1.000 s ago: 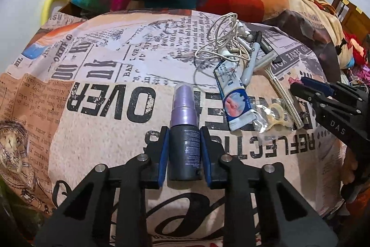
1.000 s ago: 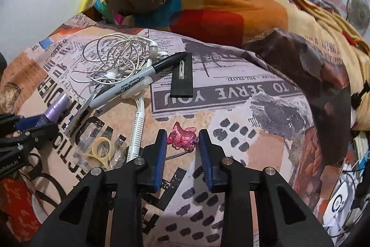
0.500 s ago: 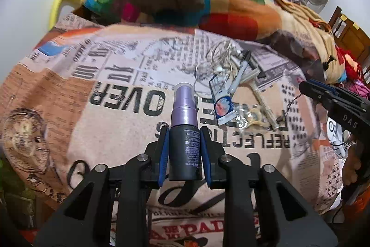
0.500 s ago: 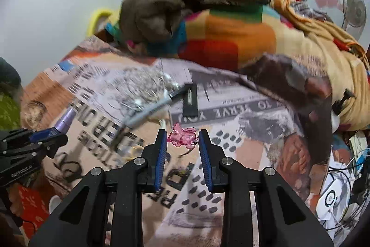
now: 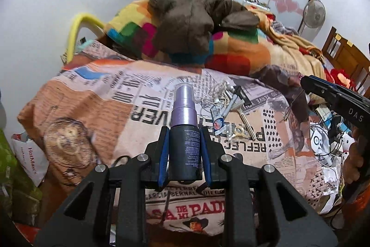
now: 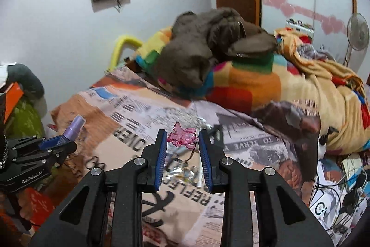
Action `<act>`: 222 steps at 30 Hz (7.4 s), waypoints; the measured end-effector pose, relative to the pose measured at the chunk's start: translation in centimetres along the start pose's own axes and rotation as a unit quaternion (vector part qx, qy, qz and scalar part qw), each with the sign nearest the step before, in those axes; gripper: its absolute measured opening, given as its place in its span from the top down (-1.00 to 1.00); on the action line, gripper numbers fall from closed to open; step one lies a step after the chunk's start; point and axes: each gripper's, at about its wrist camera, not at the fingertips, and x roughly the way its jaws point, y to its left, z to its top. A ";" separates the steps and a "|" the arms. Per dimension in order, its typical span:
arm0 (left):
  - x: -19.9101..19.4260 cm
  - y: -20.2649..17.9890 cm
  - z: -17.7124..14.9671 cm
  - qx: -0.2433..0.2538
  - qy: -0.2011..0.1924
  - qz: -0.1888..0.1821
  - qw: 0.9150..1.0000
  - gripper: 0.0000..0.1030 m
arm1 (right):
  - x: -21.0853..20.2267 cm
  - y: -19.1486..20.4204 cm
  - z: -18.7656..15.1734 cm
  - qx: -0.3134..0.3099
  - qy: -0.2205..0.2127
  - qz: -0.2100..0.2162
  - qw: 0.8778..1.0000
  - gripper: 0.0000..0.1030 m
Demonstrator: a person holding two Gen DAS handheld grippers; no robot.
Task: Collect trash
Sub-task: 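Carry the spray bottle and hair clip in both tools over the white bin, then open both tools to drop the spray bottle and clip into the bin, then move both open tools back over the bed cover, then grasp the white toothpaste tube with the left tool while the right tool grasps the white razor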
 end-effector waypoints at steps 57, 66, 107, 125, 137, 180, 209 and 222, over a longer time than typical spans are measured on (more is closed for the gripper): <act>-15.0 27.3 -31.3 -0.270 0.038 0.157 0.949 0.52 | 4.3 39.1 -17.0 -0.225 0.224 0.264 0.911 0.51; -9.2 29.7 -36.8 -0.324 0.117 0.122 0.931 0.52 | 10.6 40.7 -21.3 -0.211 0.326 0.257 0.885 0.51; -8.9 29.8 -34.3 -0.303 0.126 0.129 0.936 0.51 | 10.4 39.4 -19.7 -0.235 0.301 0.232 0.895 0.35; -18.4 20.1 -22.3 -0.187 -0.005 0.150 0.971 0.44 | -2.0 31.1 -10.3 -0.193 0.092 0.211 0.954 0.35; -18.7 10.8 -14.1 -0.101 -0.058 0.123 0.985 -0.08 | -6.0 19.6 -5.9 -0.115 -0.004 0.153 0.981 0.03; 14.0 -5.3 -3.0 0.008 0.089 -0.048 0.995 -0.10 | 12.7 -5.5 -9.6 0.044 0.127 -0.003 0.991 0.38; 13.2 -4.1 -7.5 0.037 0.135 -0.036 0.989 0.99 | 9.2 -7.7 -12.9 0.045 0.158 0.016 0.986 0.83; 14.1 -4.0 -7.7 0.028 0.125 -0.028 0.991 0.98 | 11.8 -7.4 -11.0 0.020 0.158 0.003 0.987 0.81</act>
